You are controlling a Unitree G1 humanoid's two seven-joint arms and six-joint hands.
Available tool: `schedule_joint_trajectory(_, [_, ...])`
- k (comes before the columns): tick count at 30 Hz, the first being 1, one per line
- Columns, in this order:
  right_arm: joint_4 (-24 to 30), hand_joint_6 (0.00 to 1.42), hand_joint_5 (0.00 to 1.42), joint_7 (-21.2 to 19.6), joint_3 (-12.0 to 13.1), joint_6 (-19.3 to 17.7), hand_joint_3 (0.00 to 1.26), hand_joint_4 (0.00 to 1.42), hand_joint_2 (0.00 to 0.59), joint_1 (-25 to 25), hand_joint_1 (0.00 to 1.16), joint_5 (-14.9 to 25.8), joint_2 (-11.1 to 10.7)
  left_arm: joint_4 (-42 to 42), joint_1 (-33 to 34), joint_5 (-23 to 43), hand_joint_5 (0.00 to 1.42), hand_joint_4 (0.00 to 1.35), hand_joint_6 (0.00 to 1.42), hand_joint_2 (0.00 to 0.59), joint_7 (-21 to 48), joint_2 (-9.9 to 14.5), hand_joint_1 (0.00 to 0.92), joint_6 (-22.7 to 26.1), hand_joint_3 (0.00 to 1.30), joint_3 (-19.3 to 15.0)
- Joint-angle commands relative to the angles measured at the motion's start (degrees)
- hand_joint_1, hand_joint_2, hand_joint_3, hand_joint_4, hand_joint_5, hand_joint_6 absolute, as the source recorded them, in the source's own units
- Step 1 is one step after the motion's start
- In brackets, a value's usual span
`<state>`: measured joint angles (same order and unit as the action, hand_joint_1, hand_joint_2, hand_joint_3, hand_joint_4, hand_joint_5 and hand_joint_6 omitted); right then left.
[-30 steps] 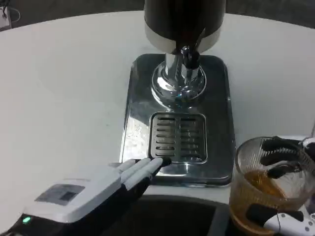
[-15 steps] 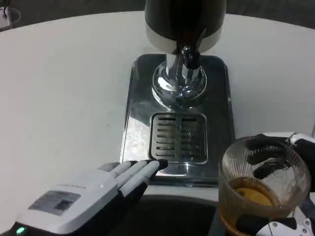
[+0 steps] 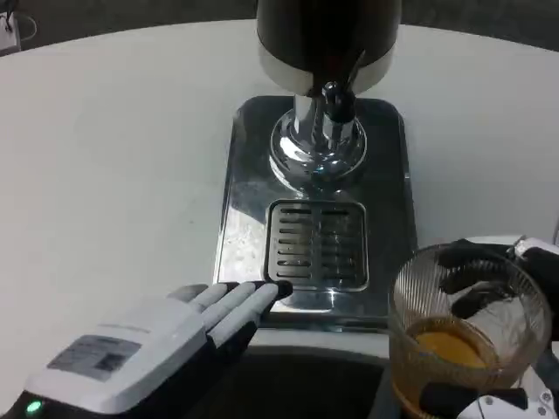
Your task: Grasp the cup under the faucet to collect the drink, then remove the cup.
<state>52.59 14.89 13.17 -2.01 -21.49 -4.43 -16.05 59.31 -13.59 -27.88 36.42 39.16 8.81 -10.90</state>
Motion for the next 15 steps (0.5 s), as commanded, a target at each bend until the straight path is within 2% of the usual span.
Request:
schedule_joint_trajectory(1, [2.25, 1.42, 1.34, 0.11, 0.49, -2.56, 1.0, 1.18, 0.154, 0.03, 0.99, 1.74, 0.06, 0.43, 0.07, -0.56, 0.0, 0.0, 0.0, 0.031, 1.09, 0.15, 0.0, -0.13, 0.0, -0.61])
schedule_joint_trajectory(11, [2.51, 1.42, 1.34, 0.38, 0.5, -2.73, 1.0, 1.18, 0.154, -0.26, 0.99, 1.79, 0.03, 0.35, 0.48, -0.37, 0.0, 0.0, 0.0, 0.031, 1.76, 0.09, 0.0, -0.03, 0.0, -0.53])
schedule_joint_trajectory(15, [2.71, 1.42, 1.34, 0.41, -0.23, -2.44, 1.0, 1.18, 0.154, -0.08, 0.99, 1.55, 0.18, 0.51, 0.47, -0.27, 0.0, 0.0, 0.0, 0.031, 2.1, 0.14, 0.0, 0.02, 0.0, -0.53])
